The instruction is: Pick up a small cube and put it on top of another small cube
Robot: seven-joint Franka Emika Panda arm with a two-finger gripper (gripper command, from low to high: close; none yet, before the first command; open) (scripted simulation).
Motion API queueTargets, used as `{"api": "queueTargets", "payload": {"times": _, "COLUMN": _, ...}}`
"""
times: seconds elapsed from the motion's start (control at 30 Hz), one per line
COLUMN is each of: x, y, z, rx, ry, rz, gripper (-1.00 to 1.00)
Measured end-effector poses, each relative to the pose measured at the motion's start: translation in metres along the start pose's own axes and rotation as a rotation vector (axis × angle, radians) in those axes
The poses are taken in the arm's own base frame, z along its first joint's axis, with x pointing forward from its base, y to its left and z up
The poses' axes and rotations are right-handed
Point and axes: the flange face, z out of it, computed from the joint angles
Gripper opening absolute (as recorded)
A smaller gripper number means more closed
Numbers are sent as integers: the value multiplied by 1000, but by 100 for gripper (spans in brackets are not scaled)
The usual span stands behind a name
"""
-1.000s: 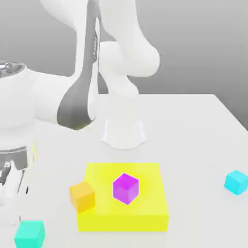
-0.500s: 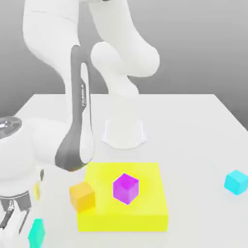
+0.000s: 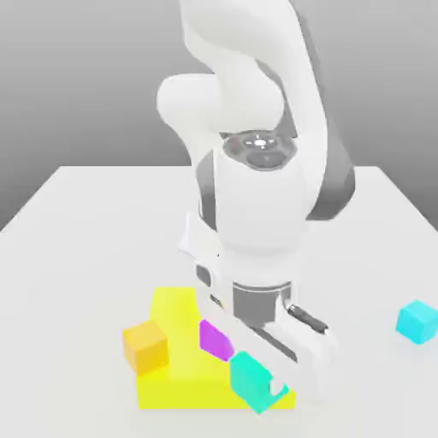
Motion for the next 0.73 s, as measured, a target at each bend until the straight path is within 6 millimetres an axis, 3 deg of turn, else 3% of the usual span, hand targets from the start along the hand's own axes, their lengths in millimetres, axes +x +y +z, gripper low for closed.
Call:
{"api": "queueTargets", "payload": {"times": 0.13, "x": -106, "y": 45, "z": -4, "rx": -9, "ry": 5, "rz": -309, "gripper": -100}}
{"api": "queueTargets", "payload": {"times": 0.3, "x": -232, "y": 146, "z": -4, "rx": -23, "ry": 28, "rz": -755, "gripper": -100}}
{"api": "queueTargets", "payload": {"times": 0.4, "x": -245, "y": 158, "z": 7, "rx": -19, "ry": 29, "rz": -809, "gripper": -100}}
{"api": "queueTargets", "payload": {"times": 0.63, "x": -244, "y": 162, "z": 52, "rx": -23, "ry": 32, "rz": -816, "gripper": -100}}
{"api": "queueTargets", "payload": {"times": 0.67, "x": -243, "y": 163, "z": 58, "rx": -25, "ry": 34, "rz": -817, "gripper": 100}}
{"api": "queueTargets", "payload": {"times": 0.73, "x": -243, "y": 163, "z": 58, "rx": -25, "ry": 33, "rz": -817, "gripper": 100}}
